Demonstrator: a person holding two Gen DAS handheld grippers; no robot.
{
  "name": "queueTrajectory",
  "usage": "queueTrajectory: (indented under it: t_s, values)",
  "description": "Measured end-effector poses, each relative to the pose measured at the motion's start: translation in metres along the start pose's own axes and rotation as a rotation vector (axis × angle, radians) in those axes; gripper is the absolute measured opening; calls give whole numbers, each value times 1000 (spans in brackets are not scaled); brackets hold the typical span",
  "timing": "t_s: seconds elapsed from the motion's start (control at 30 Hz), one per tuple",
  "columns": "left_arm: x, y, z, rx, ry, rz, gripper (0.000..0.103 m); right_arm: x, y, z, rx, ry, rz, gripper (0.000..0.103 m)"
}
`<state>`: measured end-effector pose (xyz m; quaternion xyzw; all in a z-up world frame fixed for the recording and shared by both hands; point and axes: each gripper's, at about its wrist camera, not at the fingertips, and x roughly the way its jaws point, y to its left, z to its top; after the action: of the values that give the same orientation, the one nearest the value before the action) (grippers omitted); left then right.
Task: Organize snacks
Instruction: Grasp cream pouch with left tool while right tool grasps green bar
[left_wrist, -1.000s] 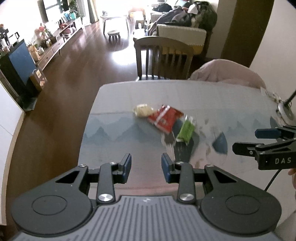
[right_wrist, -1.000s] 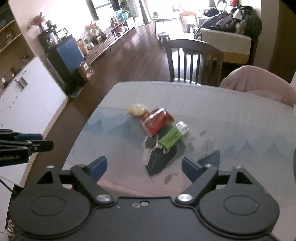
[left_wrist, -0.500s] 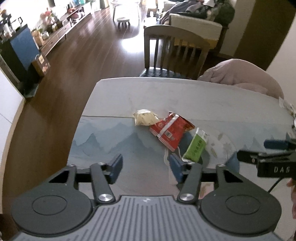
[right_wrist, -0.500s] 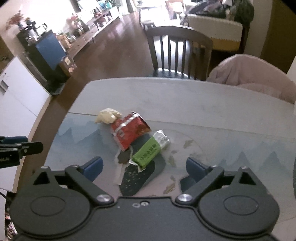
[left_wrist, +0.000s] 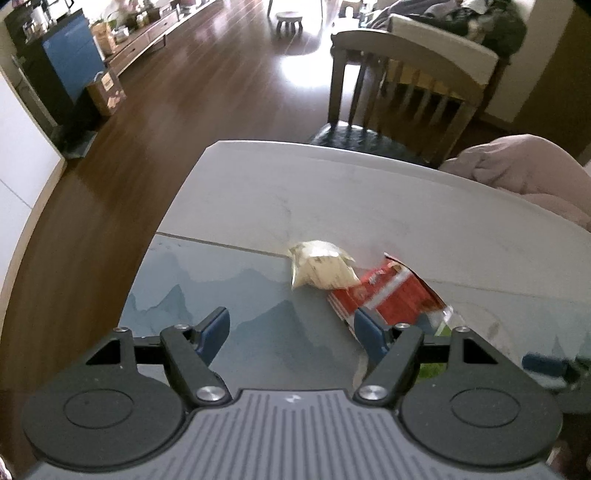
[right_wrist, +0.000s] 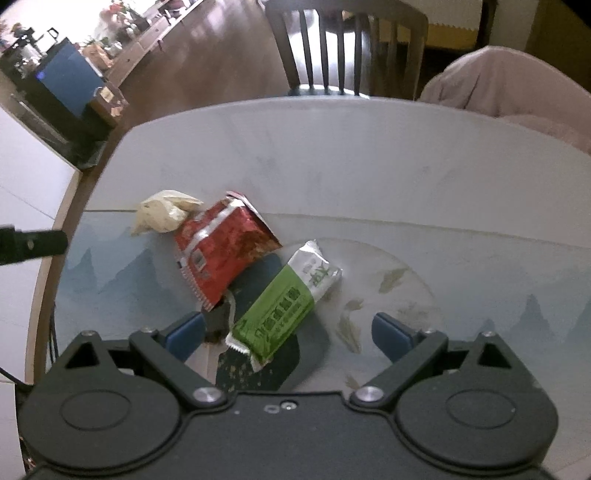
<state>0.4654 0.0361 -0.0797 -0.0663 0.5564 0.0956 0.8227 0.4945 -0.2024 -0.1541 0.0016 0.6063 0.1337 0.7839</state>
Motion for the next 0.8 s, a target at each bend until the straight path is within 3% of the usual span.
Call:
queueTrajectory:
  t_s: [0.47,0.8]
  values:
    - [92,-25,54,20,78,22,74,72,-1,13,22,102,-36,95]
    - [144,-26,59,8,167,15,74,84,2,4,26,111,-47,94]
